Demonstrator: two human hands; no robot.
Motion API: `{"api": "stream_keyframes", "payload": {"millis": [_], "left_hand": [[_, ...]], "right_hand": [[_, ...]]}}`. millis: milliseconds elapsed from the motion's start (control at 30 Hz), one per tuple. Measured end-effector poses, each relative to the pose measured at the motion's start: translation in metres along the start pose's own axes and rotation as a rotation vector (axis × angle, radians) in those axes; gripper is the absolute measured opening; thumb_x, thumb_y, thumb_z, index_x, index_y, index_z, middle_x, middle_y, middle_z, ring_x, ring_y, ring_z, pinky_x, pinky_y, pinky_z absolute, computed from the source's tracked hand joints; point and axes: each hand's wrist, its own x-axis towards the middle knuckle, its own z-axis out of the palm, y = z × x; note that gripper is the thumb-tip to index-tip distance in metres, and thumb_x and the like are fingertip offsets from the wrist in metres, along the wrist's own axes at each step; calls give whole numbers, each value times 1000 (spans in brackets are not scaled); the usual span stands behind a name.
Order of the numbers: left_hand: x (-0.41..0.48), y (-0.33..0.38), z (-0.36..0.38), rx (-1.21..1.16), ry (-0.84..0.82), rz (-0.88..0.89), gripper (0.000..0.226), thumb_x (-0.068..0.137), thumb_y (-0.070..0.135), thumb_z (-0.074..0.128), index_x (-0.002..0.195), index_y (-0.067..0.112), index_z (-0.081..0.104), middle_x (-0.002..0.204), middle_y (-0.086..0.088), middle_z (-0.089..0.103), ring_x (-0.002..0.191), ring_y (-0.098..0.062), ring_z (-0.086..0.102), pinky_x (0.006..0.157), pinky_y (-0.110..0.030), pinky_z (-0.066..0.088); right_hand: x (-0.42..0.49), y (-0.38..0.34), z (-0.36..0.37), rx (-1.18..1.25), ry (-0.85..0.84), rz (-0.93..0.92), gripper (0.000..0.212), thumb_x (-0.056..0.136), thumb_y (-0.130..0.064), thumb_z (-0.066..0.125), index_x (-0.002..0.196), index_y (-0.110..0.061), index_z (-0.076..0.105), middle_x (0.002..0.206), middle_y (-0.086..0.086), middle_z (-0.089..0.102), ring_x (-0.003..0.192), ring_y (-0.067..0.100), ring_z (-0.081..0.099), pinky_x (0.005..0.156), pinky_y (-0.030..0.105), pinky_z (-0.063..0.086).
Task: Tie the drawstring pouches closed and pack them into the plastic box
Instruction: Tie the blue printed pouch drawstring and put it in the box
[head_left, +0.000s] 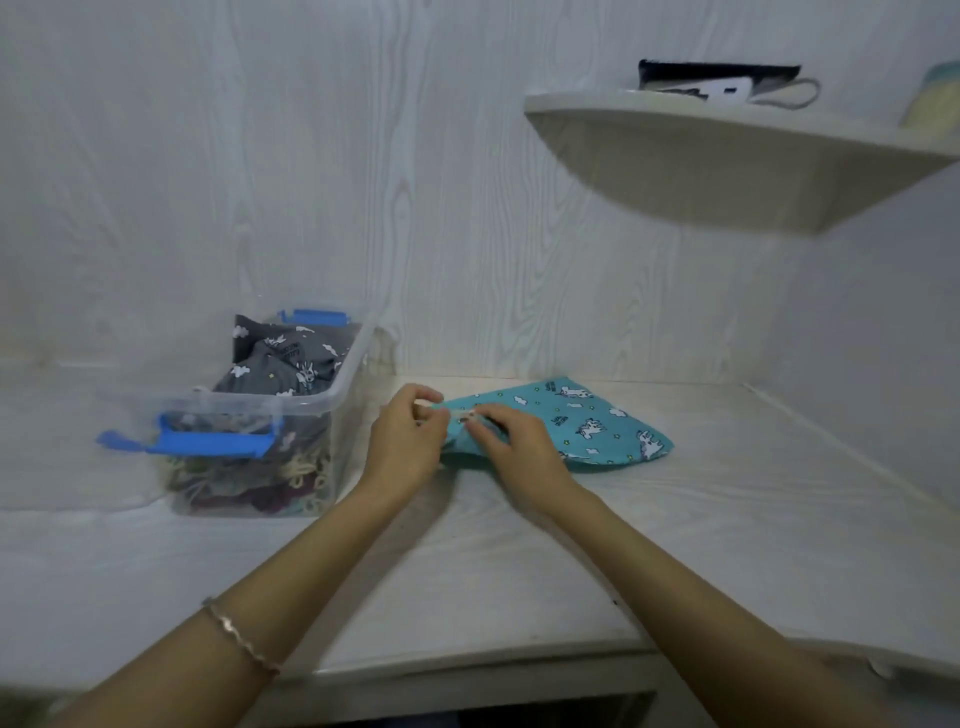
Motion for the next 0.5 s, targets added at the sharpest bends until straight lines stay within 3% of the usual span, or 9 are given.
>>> {"api": "stream_keyframes", "payload": {"millis": [67,133,200,267,333,433,500], "left_hand": [[-9,2,-8,16,-113,-197,41,96,39,46,74,12,67,67,-8,66,63,-25,60,65,-36,52],[-22,11,-14,-144,-367,-557,69,97,58,32,95,-2,65,78,-18,67,62,-29,63,65,-36,55],[-31,22,-16,-370,-400,-716,74,93,66,30,119,-2,48,98,-23,59,70,-33,65,59,-38,57],[-30,33,-14,-475,-236,-649,64,92,66,32,127,12,34,116,-19,50,78,-33,66,53,-34,57],[-25,46,-13,-485,-98,-512,56,93,65,30,130,23,35,115,-8,51,87,-27,65,64,-35,52],[-19,68,-15,-494,-10,-334,49,96,62,24,119,24,45,101,6,55,87,-14,57,79,-33,47],[-11,79,-19,-480,67,-244,56,98,60,23,132,21,47,120,2,58,99,-15,55,100,-40,42]], "right_hand": [[4,-9,-14,95,57,24,16,97,-22,56,98,-14,70,88,-7,67,79,1,56,70,16,42],[10,-22,-28,230,84,73,16,98,-20,55,101,-17,70,90,-10,66,78,-3,57,70,10,43],[14,-36,-42,371,112,96,17,98,-18,54,97,-24,70,88,-11,66,73,-6,59,68,12,46],[18,-50,-56,567,122,89,19,99,-15,53,95,-23,69,84,-8,63,69,-2,60,67,17,49],[17,-62,-71,784,91,93,19,100,-14,49,98,-16,68,78,-3,55,64,5,55,61,21,51],[15,-73,-93,916,83,71,21,100,-16,48,94,-12,67,74,-1,48,64,6,47,59,17,48],[14,-75,-101,962,86,65,22,99,-19,49,90,-14,69,71,-2,48,63,6,47,57,16,46]]}}
